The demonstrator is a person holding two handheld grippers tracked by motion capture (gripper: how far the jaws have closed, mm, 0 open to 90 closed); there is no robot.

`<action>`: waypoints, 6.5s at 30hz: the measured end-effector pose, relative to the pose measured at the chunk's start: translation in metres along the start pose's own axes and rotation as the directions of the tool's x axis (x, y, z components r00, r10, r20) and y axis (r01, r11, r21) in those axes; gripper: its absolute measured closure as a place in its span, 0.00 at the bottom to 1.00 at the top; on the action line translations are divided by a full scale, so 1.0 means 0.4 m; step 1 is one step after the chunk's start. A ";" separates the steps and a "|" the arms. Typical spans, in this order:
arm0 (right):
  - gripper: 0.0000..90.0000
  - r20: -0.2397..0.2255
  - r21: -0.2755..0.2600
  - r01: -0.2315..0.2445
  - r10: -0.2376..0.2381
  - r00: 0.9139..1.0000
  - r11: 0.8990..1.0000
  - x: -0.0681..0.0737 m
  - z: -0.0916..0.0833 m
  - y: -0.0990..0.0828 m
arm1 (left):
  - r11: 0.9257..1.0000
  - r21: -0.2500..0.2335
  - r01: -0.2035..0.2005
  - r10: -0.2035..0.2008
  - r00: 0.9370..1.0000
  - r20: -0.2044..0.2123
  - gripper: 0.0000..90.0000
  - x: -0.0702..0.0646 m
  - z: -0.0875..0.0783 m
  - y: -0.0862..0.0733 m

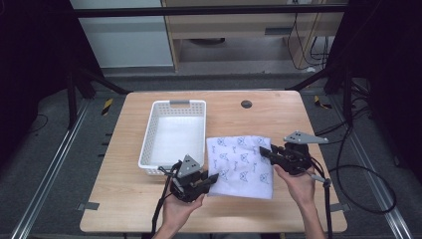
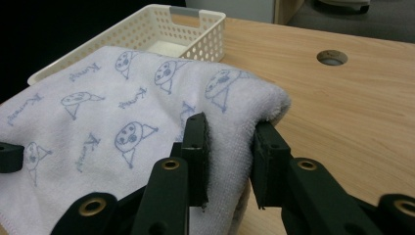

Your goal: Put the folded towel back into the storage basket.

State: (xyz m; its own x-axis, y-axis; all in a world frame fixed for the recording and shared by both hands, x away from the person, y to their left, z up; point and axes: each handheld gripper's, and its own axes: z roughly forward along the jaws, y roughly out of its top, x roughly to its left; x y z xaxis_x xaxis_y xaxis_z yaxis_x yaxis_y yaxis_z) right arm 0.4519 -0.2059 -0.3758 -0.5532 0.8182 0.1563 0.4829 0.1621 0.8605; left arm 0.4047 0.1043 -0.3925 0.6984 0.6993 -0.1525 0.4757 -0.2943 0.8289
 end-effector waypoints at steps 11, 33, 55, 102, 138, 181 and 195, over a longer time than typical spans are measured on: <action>0.79 -0.018 -0.028 0.012 -0.013 1.000 1.000 0.026 0.015 0.048 | 1.000 -0.026 0.005 -0.006 1.000 -0.010 0.83 0.027 -0.039 0.017; 0.79 -0.040 -0.057 0.049 -0.051 0.998 0.997 0.087 0.077 0.151 | 0.995 -0.090 0.048 -0.052 0.998 -0.042 0.83 0.111 -0.116 0.044; 0.79 -0.047 -0.068 0.086 -0.089 0.995 0.994 0.156 0.167 0.240 | 0.986 -0.139 0.094 -0.110 0.988 -0.107 0.83 0.203 -0.173 0.052; 0.79 -0.095 -0.057 0.100 -0.105 0.990 0.993 0.261 0.432 0.331 | 0.950 -0.199 0.239 -0.283 0.931 -0.230 0.83 0.420 -0.226 0.012; 0.79 -0.041 0.035 0.080 -0.079 0.996 0.996 0.213 0.545 0.269 | 0.962 -0.089 0.257 -0.271 0.924 -0.268 0.83 0.483 -0.107 -0.017; 0.68 0.006 0.188 0.117 -0.121 0.993 0.975 0.181 0.644 0.168 | 0.968 0.023 0.249 -0.224 0.905 -0.363 0.73 0.505 -0.030 -0.049; 0.39 0.006 0.074 0.176 -0.177 0.984 0.982 0.186 0.577 0.199 | 0.979 -0.082 0.184 -0.202 0.906 -0.372 0.71 0.468 -0.092 -0.017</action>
State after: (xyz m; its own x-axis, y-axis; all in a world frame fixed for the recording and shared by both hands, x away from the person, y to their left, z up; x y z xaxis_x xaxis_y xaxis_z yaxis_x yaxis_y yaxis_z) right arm 0.6058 -0.0048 -0.4075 -0.6261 0.7797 -0.0010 0.4268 0.3439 0.8364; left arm 0.5126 0.2610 -0.4068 0.3382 0.9352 -0.1052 0.5509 -0.1061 0.8278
